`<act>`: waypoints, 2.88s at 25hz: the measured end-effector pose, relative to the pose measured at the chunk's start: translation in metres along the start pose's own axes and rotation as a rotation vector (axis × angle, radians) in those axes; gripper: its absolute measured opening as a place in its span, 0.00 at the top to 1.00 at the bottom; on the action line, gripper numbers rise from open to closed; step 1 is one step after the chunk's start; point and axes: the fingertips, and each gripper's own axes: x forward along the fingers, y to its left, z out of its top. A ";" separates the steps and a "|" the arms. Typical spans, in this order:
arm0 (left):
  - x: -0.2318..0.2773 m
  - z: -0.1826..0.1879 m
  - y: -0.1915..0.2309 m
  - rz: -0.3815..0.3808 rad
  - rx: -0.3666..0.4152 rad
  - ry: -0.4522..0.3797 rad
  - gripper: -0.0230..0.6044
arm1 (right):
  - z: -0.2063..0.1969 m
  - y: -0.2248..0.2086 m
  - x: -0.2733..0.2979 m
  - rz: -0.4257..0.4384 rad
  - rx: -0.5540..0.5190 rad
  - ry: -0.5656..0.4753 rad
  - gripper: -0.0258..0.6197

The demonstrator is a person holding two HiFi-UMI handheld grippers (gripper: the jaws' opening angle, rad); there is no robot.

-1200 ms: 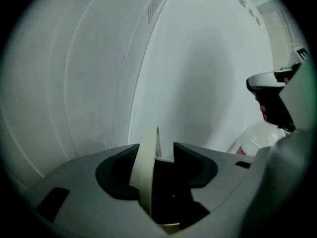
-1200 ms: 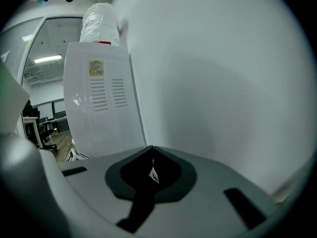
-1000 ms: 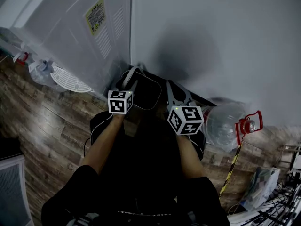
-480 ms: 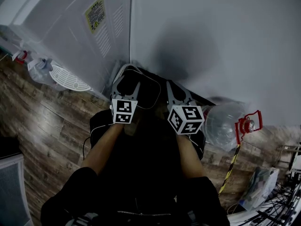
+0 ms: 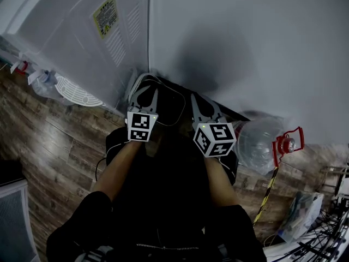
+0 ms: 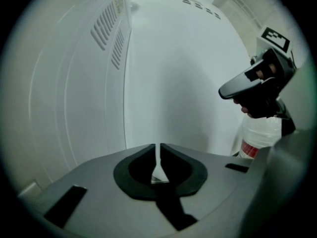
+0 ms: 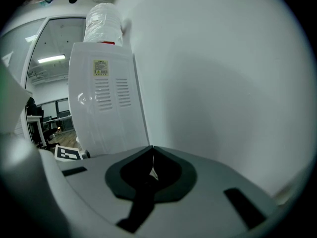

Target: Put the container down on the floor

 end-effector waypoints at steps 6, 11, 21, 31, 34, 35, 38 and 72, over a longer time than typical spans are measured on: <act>0.007 0.004 -0.008 -0.044 0.002 -0.015 0.94 | 0.005 0.001 -0.003 0.015 -0.005 -0.022 0.94; 0.012 -0.002 -0.014 -0.071 0.007 0.013 0.94 | 0.009 0.002 -0.008 0.032 0.010 -0.036 0.94; 0.018 -0.003 -0.016 -0.097 0.007 0.037 0.94 | 0.011 0.019 -0.023 0.116 -0.024 -0.052 0.94; 0.009 0.014 -0.023 -0.109 0.022 0.075 0.94 | -0.003 0.012 -0.023 0.101 -0.103 -0.002 0.94; -0.001 0.032 -0.026 -0.114 0.032 0.092 0.94 | 0.001 0.006 -0.031 0.082 -0.108 0.017 0.94; -0.004 0.039 -0.027 -0.118 0.032 0.096 0.94 | 0.006 0.006 -0.035 0.074 -0.134 0.019 0.94; -0.013 0.060 -0.031 -0.132 0.027 0.114 0.94 | 0.027 0.019 -0.051 0.072 -0.264 0.034 0.94; -0.218 0.479 -0.024 -0.157 -0.062 0.090 0.94 | 0.398 0.157 -0.237 -0.068 0.008 0.065 0.94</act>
